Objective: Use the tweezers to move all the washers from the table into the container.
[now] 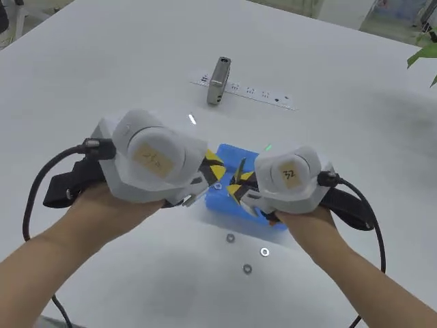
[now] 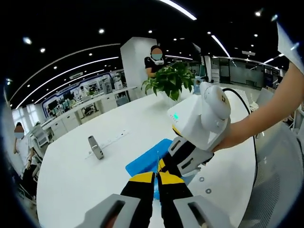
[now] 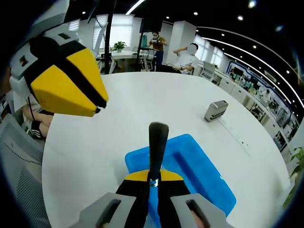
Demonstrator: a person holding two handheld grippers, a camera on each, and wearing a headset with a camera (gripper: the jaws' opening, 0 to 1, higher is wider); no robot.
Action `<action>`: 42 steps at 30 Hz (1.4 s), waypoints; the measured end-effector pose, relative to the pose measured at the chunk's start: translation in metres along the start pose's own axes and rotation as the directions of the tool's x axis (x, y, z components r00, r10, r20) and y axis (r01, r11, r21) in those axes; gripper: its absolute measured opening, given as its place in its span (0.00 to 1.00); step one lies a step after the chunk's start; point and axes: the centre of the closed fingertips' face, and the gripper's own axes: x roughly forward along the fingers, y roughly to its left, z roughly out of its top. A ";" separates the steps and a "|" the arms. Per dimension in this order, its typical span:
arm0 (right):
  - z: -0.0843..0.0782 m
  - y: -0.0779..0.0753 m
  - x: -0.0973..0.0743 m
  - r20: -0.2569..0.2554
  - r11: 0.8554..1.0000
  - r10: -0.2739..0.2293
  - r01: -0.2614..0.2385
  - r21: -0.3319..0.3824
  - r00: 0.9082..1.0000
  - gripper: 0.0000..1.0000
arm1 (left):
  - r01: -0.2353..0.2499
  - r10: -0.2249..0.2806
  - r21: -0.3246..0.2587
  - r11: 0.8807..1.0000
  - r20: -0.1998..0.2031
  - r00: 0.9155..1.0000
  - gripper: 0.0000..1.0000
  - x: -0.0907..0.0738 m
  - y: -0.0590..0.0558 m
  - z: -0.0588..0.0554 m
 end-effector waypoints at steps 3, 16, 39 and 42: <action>0.001 -0.007 0.003 0.000 1.000 -0.003 0.003 0.020 1.000 0.01 | -0.003 0.003 -0.049 0.999 -0.009 1.000 0.01 -0.002 -0.001 -0.009; 0.001 -0.015 0.005 -0.005 1.000 -0.010 0.010 0.012 1.000 0.01 | -0.026 0.027 -0.092 0.995 0.010 1.000 0.08 -0.007 0.003 -0.007; 0.027 0.030 -0.038 0.075 0.997 -0.055 0.059 -0.051 0.996 0.01 | 0.030 -0.033 0.035 0.999 0.096 0.995 0.00 -0.007 -0.028 0.039; 0.026 0.034 -0.039 0.083 0.997 -0.057 0.062 -0.050 0.995 0.02 | 0.045 -0.050 0.061 0.997 0.081 0.996 0.00 -0.009 -0.032 0.036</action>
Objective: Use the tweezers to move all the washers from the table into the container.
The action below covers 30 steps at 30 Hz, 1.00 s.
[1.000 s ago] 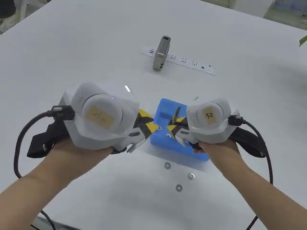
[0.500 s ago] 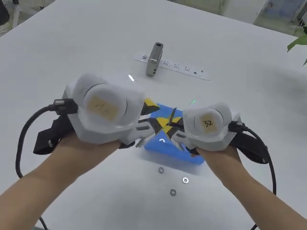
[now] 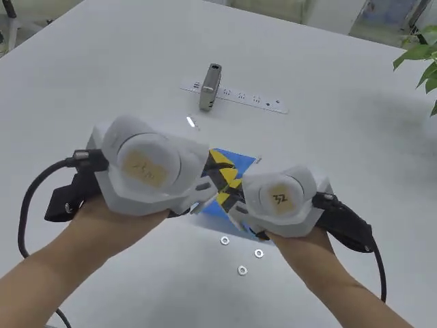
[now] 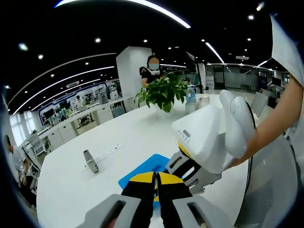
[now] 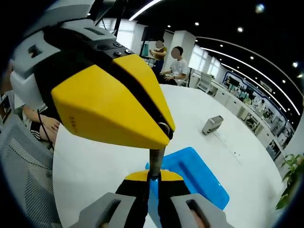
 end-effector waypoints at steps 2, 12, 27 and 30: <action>0.000 0.001 -0.002 0.008 1.000 0.001 -0.001 0.004 1.000 0.02 | 0.008 -0.008 0.011 1.000 -0.008 1.000 0.00 -0.002 -0.001 0.000; -0.010 0.015 -0.014 0.014 0.997 0.047 -0.048 0.056 0.999 0.06 | 0.209 -0.202 0.103 0.972 -0.080 0.976 0.00 -0.011 -0.026 -0.007; -0.016 0.036 -0.025 0.018 0.993 0.105 -0.103 -0.053 0.994 0.07 | 0.348 -0.311 0.256 0.902 -0.175 0.934 0.00 -0.011 -0.043 -0.019; -0.024 0.033 -0.022 0.003 0.994 0.103 -0.103 -0.037 0.995 0.07 | 0.344 -0.309 0.241 0.907 -0.173 0.935 0.00 -0.004 -0.043 -0.026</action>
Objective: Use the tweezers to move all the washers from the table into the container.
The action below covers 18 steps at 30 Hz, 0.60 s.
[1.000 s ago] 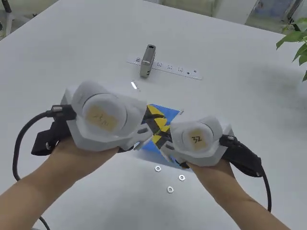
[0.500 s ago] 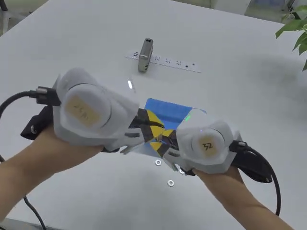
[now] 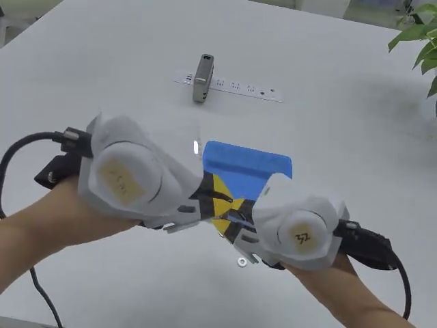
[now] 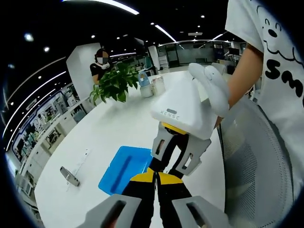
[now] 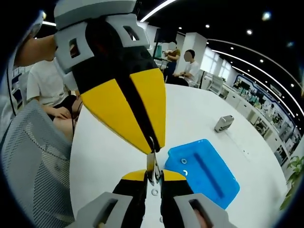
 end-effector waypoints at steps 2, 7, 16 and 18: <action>-0.007 -0.002 0.003 -0.008 1.000 0.000 0.000 0.019 1.000 0.06 | -0.003 0.003 -0.021 1.000 0.017 1.000 0.00 0.005 0.000 -0.005; -0.021 0.001 0.010 -0.031 0.999 0.018 -0.017 0.045 0.999 0.07 | 0.006 -0.005 -0.086 0.996 0.016 1.000 0.00 0.015 -0.001 -0.018; -0.029 0.004 0.019 -0.048 0.998 0.034 -0.032 0.054 0.998 0.07 | 0.008 -0.009 -0.073 0.997 -0.016 1.000 0.00 0.023 -0.003 -0.025; -0.031 0.003 0.021 -0.051 0.998 0.033 -0.030 0.057 0.998 0.07 | 0.006 -0.007 -0.069 0.998 -0.016 1.000 0.00 0.025 -0.004 -0.028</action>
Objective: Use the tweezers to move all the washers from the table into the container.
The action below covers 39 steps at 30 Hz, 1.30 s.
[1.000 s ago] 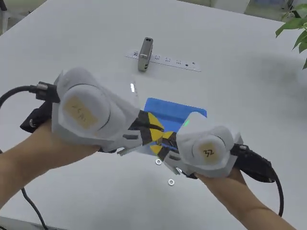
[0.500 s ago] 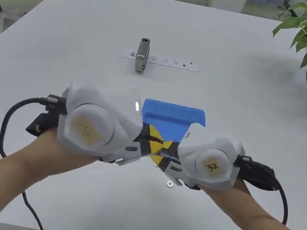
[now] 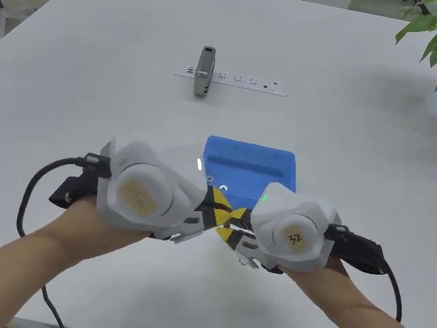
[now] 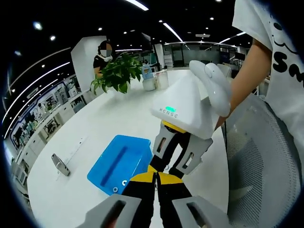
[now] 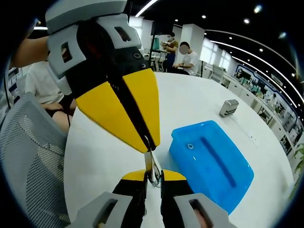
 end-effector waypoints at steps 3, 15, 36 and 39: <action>-0.001 -0.001 0.000 0.004 1.000 -0.003 0.003 0.001 1.000 0.07 | -0.006 0.006 -0.007 1.000 0.010 1.000 0.00 0.001 0.001 0.000; -0.002 0.001 -0.001 -0.004 1.000 0.003 -0.003 -0.009 1.000 0.05 | 0.005 -0.005 -0.027 1.000 0.000 1.000 0.00 0.003 -0.004 0.003; 0.033 -0.017 -0.030 0.041 0.997 -0.046 0.048 -0.058 0.998 0.04 | -0.084 0.084 -0.012 0.996 0.062 0.995 0.00 -0.016 0.012 0.043; 0.039 -0.019 -0.032 0.050 0.997 -0.052 0.055 -0.061 0.997 0.04 | -0.104 0.107 -0.041 0.994 0.083 0.991 0.00 -0.018 0.015 0.048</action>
